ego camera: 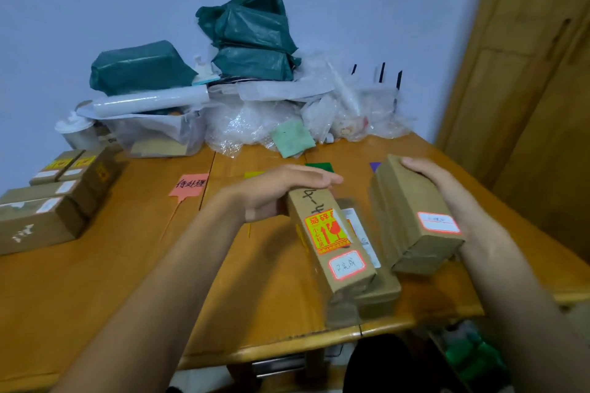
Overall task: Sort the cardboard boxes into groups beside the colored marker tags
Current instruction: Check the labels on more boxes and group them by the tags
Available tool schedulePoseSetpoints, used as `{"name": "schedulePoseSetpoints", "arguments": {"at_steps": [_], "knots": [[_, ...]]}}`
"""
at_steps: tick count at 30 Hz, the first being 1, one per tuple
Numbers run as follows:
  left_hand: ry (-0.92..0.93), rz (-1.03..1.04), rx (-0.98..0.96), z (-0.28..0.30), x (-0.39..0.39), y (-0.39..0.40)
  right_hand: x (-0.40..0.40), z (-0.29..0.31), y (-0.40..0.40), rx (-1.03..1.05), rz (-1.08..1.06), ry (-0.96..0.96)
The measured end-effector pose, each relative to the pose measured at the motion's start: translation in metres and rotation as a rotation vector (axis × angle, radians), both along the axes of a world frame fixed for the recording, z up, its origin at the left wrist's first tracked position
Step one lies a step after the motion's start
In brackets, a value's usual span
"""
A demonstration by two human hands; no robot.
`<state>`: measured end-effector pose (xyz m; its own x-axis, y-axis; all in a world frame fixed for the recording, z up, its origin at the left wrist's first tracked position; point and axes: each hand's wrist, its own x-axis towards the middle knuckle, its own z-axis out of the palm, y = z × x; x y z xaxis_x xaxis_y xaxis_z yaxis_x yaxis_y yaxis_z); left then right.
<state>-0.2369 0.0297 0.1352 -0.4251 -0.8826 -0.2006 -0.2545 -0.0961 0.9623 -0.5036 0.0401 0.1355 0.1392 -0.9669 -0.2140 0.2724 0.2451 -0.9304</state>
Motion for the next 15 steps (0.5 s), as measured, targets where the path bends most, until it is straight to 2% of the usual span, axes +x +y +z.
{"name": "schedulePoseSetpoints", "arguments": {"at_steps": [3,6,11,13,15], "knots": [[-0.091,-0.005,0.017,0.002,-0.019,-0.030,0.007,-0.002,-0.016,0.018,0.022,0.056],[-0.128,0.140,-0.129,-0.006,-0.032,-0.047,0.014,-0.013,-0.028,0.054,0.068,0.040],[0.153,0.795,-0.558,-0.034,-0.043,-0.011,0.026,-0.026,-0.033,0.092,0.126,-0.006],[0.312,0.926,-0.531,-0.045,-0.048,0.016,0.030,-0.030,-0.035,0.092,0.100,-0.020],[0.461,0.927,-0.430,-0.057,-0.057,0.033,0.037,-0.034,-0.037,0.044,0.090,0.002]]}}
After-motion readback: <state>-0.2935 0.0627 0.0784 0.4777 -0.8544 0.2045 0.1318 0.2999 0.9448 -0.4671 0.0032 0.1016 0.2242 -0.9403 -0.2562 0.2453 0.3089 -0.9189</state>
